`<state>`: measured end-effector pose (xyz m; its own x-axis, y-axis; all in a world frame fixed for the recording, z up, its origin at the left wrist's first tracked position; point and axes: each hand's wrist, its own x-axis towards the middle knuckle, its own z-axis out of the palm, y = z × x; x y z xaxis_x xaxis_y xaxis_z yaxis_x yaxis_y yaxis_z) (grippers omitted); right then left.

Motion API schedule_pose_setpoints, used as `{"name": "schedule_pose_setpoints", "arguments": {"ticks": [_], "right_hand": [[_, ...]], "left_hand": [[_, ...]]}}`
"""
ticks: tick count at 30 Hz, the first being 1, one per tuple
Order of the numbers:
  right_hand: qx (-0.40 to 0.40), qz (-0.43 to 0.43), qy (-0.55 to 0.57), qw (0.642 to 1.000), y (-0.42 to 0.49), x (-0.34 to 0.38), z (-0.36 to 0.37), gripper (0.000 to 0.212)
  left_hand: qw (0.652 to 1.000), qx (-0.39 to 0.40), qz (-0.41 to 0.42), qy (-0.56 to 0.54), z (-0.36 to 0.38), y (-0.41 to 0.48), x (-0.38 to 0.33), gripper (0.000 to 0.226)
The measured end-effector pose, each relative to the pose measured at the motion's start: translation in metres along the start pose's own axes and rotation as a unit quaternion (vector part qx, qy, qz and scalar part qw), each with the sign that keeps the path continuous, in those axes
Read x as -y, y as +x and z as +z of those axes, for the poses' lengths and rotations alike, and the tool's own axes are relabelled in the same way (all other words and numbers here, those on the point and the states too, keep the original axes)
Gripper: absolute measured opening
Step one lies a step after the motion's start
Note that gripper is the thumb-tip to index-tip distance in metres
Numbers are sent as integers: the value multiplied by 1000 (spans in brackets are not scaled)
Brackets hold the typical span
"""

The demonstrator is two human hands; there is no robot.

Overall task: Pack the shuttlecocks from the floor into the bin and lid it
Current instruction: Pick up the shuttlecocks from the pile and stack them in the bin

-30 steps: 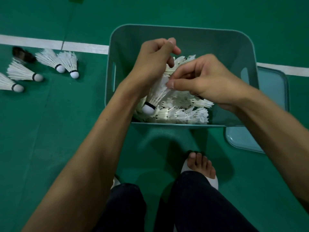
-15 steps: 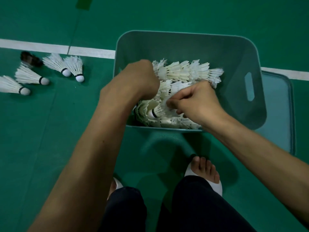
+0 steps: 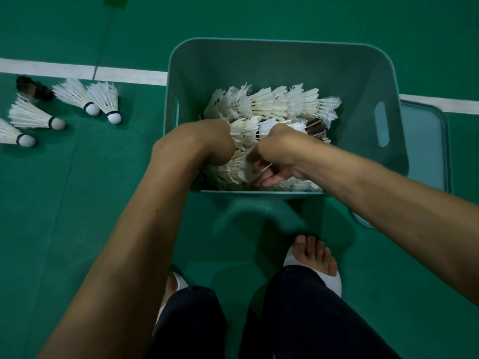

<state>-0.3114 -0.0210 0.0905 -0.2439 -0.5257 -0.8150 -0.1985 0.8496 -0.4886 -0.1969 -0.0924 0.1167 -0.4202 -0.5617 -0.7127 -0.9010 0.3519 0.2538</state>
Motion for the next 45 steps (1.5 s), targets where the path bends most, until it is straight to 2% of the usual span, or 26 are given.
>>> {"name": "schedule_pose_setpoints", "arguments": {"ticks": [3, 8, 11, 15, 20, 24, 33, 41, 45], "right_hand": [[4, 8, -10, 1000, 3, 1, 2, 4], [24, 20, 38, 999, 3, -4, -1, 13], [47, 33, 69, 996, -2, -8, -4, 23], [42, 23, 40, 998, -3, -11, -6, 29], [-4, -9, 16, 1000, 6, -11, -13, 15], [-58, -38, -67, 995, 11, -9, -11, 8], [-189, -135, -260, 937, 18, -2, -5, 9], [-211, -175, -251, 928, 7, -4, -8, 13], [-238, -196, -297, 904, 9, -8, -3, 10]], "left_hand": [[998, 22, -3, -55, 1, -1, 1, 30], [991, 1, 9, -134, 2, -4, 9, 28], [988, -9, 17, -156, 2, -10, 9, 34], [985, -23, 26, -167, 5, -16, 6, 35], [983, -27, 26, -178, 8, -21, 8, 30], [982, -27, 17, -187, 11, -13, 10, 31], [997, -71, 10, -28, 18, -1, 14, 34], [988, -151, 17, 15, 19, 6, 10, 30], [985, -170, 3, 24, 22, 9, 9, 33]]}}
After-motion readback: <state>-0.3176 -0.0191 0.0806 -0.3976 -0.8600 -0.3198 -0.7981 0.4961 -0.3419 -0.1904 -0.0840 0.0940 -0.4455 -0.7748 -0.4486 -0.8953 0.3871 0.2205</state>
